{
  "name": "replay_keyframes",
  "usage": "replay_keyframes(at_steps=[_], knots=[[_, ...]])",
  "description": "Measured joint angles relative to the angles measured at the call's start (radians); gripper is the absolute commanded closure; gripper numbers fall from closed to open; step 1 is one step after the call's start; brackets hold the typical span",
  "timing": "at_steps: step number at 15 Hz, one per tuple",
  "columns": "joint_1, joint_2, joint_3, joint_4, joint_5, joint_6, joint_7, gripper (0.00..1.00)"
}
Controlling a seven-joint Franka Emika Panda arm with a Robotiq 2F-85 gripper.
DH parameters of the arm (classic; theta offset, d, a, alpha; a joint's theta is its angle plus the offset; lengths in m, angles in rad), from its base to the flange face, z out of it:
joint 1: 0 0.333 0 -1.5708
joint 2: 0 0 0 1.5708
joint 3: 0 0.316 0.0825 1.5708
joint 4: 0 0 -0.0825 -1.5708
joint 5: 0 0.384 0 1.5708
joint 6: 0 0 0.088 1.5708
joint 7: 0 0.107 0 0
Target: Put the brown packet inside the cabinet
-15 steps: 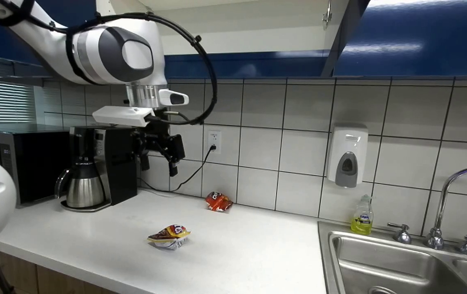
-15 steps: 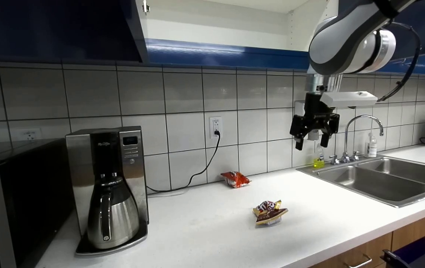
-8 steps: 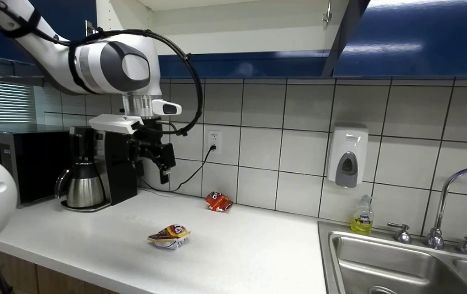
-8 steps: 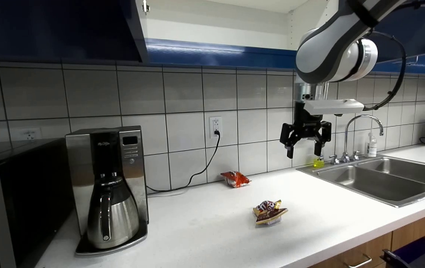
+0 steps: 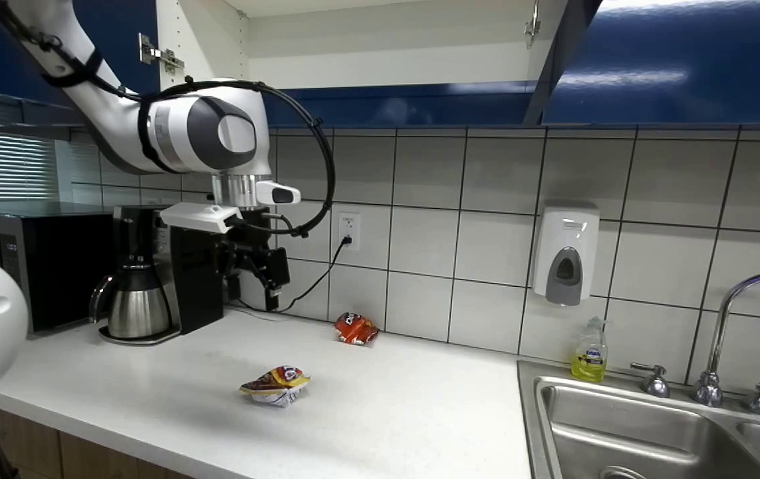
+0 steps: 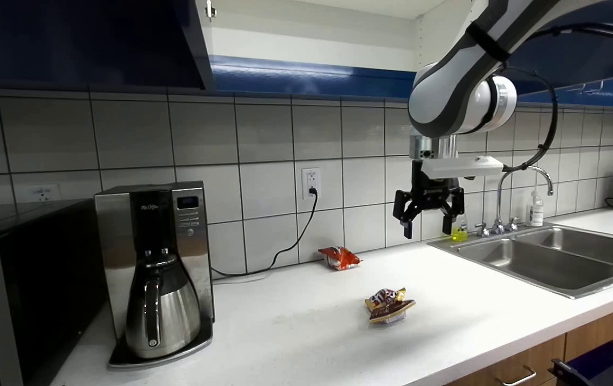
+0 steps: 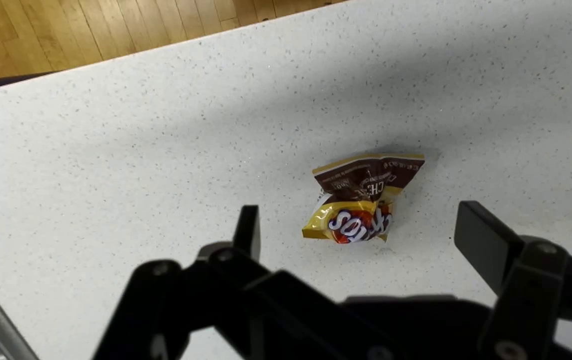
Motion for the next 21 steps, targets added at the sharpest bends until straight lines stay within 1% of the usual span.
replay_keyframes(at_steps=[7, 10, 15, 21], knots=[[-0.001, 0.01, 0.0, 0.009, -0.001, 0.001, 0.0, 0.0], [-0.001, 0.027, -0.012, 0.008, -0.001, 0.015, -0.005, 0.0], [-0.002, 0.123, -0.049, 0.016, 0.001, 0.085, -0.021, 0.0], [0.003, 0.256, -0.052, 0.075, 0.004, 0.098, -0.021, 0.0]])
